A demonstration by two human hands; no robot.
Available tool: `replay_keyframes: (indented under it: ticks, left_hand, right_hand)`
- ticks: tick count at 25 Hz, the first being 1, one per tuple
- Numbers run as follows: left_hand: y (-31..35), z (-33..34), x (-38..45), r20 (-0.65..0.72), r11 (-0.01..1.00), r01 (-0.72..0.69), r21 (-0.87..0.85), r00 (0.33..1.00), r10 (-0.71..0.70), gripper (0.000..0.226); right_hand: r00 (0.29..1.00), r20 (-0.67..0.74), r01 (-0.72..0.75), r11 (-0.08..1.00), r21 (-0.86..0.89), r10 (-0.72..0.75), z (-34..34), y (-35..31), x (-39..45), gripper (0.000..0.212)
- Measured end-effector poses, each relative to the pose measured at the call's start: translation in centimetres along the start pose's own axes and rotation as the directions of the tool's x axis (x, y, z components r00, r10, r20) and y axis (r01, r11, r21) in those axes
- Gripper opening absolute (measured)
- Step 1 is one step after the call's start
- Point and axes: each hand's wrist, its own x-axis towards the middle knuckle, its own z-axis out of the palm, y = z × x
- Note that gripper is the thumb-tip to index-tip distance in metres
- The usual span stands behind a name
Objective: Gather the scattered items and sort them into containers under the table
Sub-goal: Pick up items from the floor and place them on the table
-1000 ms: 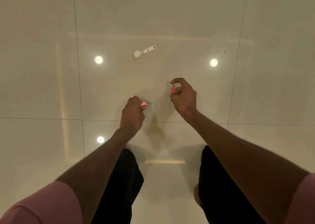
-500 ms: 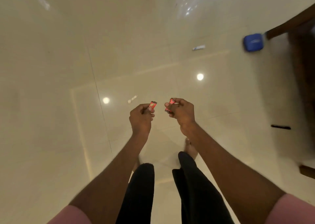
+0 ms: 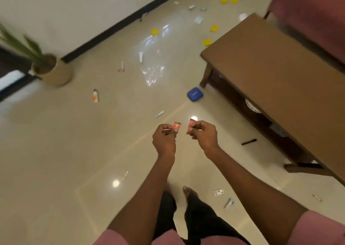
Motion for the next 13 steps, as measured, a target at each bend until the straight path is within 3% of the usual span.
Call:
replay_keyframes:
  ticks: [4,7,13]
  left_hand:
    - [5.7,9.9,0.6,0.180,0.977,-0.164,0.134,0.974,0.139,0.031]
    - [8.6,17.6,3.6,0.315,0.955,-0.240,0.171,0.932,0.178,0.025]
    - [13.4,31.8,12.2,0.416,0.900,-0.341,0.272,0.885,0.209,0.025]
  right_hand:
    - [0.987,-0.163,-0.004,1.000,0.011,0.006,-7.0,-3.8,4.8,0.010]
    - [0.957,-0.286,-0.031,0.997,0.075,0.051,-11.2,-5.7,10.1,0.017]
    - [0.907,-0.384,-0.076,0.963,0.259,0.175,-18.4,-8.2,24.6,0.028]
